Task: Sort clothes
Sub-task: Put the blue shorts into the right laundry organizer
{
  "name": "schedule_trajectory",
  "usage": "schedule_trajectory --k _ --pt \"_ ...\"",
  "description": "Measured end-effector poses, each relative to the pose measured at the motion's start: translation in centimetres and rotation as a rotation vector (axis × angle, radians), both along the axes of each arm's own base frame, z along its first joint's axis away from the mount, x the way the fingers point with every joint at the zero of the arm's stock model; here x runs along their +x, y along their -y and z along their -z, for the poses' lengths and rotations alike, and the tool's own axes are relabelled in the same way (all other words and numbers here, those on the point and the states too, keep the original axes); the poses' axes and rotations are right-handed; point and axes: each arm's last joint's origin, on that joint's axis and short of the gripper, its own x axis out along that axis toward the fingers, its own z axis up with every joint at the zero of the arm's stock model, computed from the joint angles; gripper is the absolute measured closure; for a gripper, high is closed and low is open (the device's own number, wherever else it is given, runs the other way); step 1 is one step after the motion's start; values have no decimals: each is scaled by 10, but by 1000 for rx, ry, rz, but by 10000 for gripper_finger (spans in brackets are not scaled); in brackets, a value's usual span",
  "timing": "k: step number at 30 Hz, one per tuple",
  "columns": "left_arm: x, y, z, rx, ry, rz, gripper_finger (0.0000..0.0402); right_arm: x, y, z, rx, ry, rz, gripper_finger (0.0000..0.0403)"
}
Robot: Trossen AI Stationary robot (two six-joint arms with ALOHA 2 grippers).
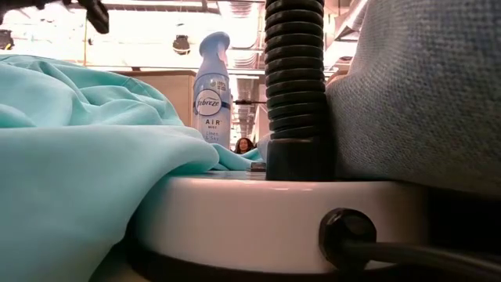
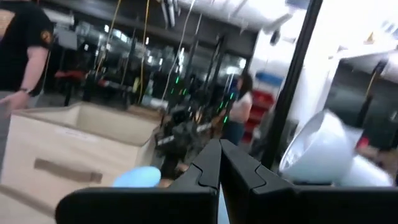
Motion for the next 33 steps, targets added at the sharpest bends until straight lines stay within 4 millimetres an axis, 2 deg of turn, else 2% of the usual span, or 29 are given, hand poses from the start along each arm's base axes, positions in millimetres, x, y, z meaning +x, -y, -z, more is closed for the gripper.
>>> schedule_trajectory --k 3,8,10,12,17,21,29,33 --pt "21 3 -7 54 -122 -28 401 0 0 1 -2 -15 0 365" --pt "52 9 -23 88 -188 -55 401 0 2 1 -43 -5 54 365" --pt "64 11 -29 67 -192 -51 401 -1 5 -7 88 59 68 365" --pt "72 12 -36 27 -194 -45 401 -4 7 -16 131 107 75 365" --pt "84 15 -60 -181 -150 -6 401 -23 9 -59 51 419 91 365" --pt "87 15 -75 -292 -113 19 401 -43 9 -93 -8 583 91 365" --pt "89 16 -85 -352 -49 48 401 -74 11 -155 -70 743 153 365" --pt "89 21 -85 -344 -72 229 401 -76 11 -186 -40 761 136 365"
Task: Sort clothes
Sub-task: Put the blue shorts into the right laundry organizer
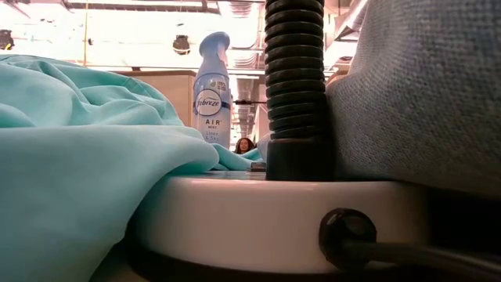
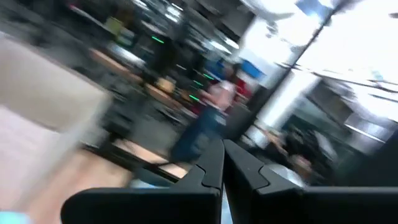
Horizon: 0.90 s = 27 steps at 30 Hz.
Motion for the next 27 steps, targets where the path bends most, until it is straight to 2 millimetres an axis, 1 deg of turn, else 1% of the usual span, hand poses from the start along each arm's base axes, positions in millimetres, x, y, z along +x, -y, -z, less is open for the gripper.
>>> schedule_trajectory --k 4,8,12,16,20,24,27 --pt "-5 17 3 -37 -49 139 401 18 -2 -29 -6 -85 -34 365" --pt "-11 37 16 -57 -189 221 401 45 -4 -53 0 -191 -56 365" --pt "-20 56 28 -70 -332 273 401 71 -5 -68 -3 -231 -52 365" --pt "-31 68 36 -80 -476 268 396 90 -5 -84 29 -223 -48 365" --pt "-37 74 46 -89 -590 239 362 102 -5 -95 35 -234 -43 365" --pt "-36 79 62 -91 -740 207 308 115 -9 -100 -18 -256 -37 362" --pt "-32 83 74 -67 -832 182 264 126 -14 -102 -60 -270 -22 350"
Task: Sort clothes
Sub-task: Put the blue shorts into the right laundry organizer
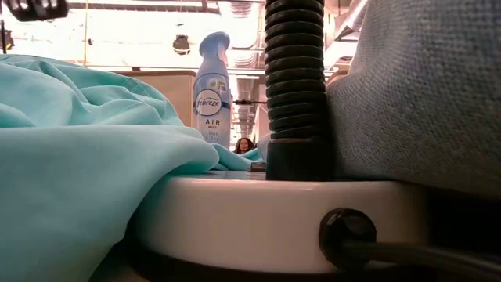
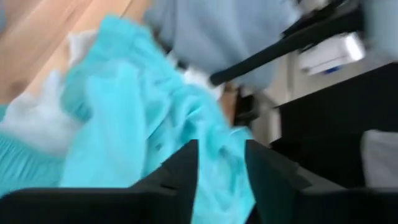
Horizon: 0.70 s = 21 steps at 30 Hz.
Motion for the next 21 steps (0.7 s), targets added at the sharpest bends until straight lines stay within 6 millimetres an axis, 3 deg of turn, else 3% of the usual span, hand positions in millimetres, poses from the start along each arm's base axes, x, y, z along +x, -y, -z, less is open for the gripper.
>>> schedule_trajectory --k 5,9,16,21 --pt "9 6 15 75 -65 -26 203 15 -8 -8 -79 -4 23 312" --pt "14 8 23 158 -85 -49 171 28 -14 -14 -118 -8 31 258" --pt "24 3 45 266 -229 -107 159 51 -18 -15 -130 -70 23 161" --pt "37 6 64 306 -329 -64 158 58 -19 -12 -135 -90 24 143"
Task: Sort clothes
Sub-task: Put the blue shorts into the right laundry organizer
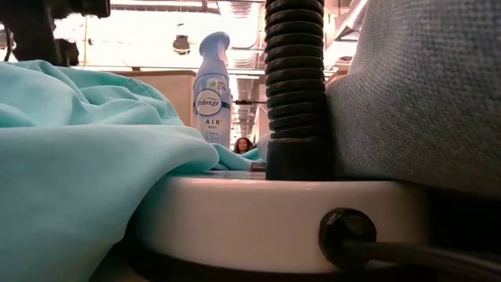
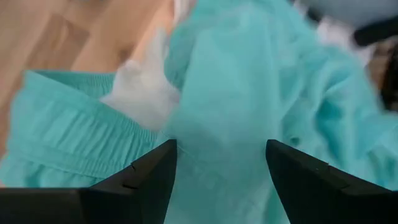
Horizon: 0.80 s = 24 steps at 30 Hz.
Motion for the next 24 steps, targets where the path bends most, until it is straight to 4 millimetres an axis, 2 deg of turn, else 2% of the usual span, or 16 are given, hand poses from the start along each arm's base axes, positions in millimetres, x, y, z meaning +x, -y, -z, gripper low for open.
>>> schedule_trajectory --k 9,12,16,20,22,24 --pt "23 10 49 38 -227 24 172 -6 1 -3 3 18 0 143" --pt "28 13 65 36 -298 39 199 -9 1 -4 4 24 0 143" --pt "33 18 79 32 -351 53 260 -11 2 -5 5 28 0 143" --pt "37 21 78 -18 -344 64 342 -11 2 -5 7 29 -2 143" --pt "40 24 68 -57 -343 80 380 -12 2 -5 8 30 -2 143" --pt "43 26 48 -92 -312 92 387 -12 2 -5 19 27 -11 143"
